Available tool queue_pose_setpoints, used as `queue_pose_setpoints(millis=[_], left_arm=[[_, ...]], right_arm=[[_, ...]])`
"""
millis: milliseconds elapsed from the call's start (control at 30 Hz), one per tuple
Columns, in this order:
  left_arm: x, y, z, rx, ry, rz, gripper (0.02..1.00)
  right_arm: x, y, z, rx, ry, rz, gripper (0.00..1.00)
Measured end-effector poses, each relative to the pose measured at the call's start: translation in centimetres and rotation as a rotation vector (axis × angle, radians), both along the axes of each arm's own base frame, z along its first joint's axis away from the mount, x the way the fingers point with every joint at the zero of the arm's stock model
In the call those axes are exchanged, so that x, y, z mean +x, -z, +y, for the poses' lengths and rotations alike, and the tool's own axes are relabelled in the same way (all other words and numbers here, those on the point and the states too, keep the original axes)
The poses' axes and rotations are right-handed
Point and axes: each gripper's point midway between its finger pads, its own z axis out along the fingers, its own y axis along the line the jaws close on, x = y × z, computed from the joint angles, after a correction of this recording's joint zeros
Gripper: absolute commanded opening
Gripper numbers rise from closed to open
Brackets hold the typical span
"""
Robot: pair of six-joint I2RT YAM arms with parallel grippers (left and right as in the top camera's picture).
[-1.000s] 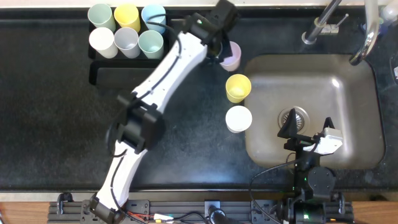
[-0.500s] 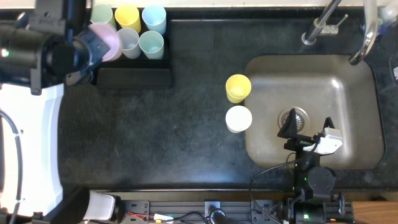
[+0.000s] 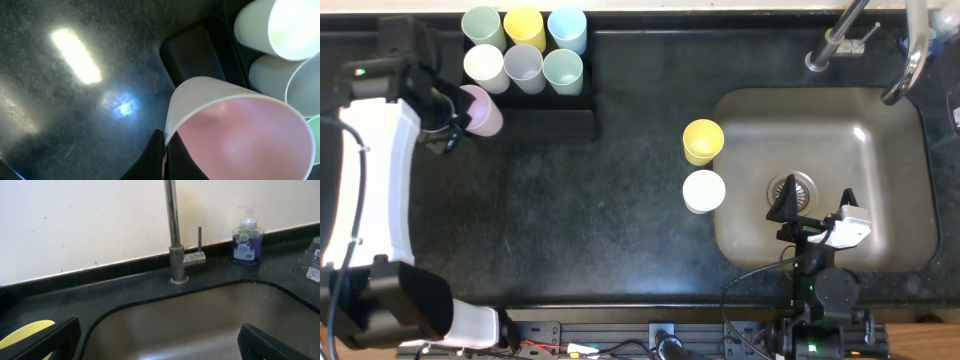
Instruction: Store Cups
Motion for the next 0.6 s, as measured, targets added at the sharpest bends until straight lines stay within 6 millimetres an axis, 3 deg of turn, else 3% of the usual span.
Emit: queue_pose_setpoints(millis=[267,600], left_arm=[[1.0,0.1,0.5,-0.003,-0.019,-0.032,0.036],[2.6,2.6,0.8,-0.007,-0.022,-0.003,0.036]], right_arm=[[0.0,0.0,0.0,0.0,0.0,0.0,0.996],[0.0,0.0,0.0,0.001,0.0,-0.001,0.996]])
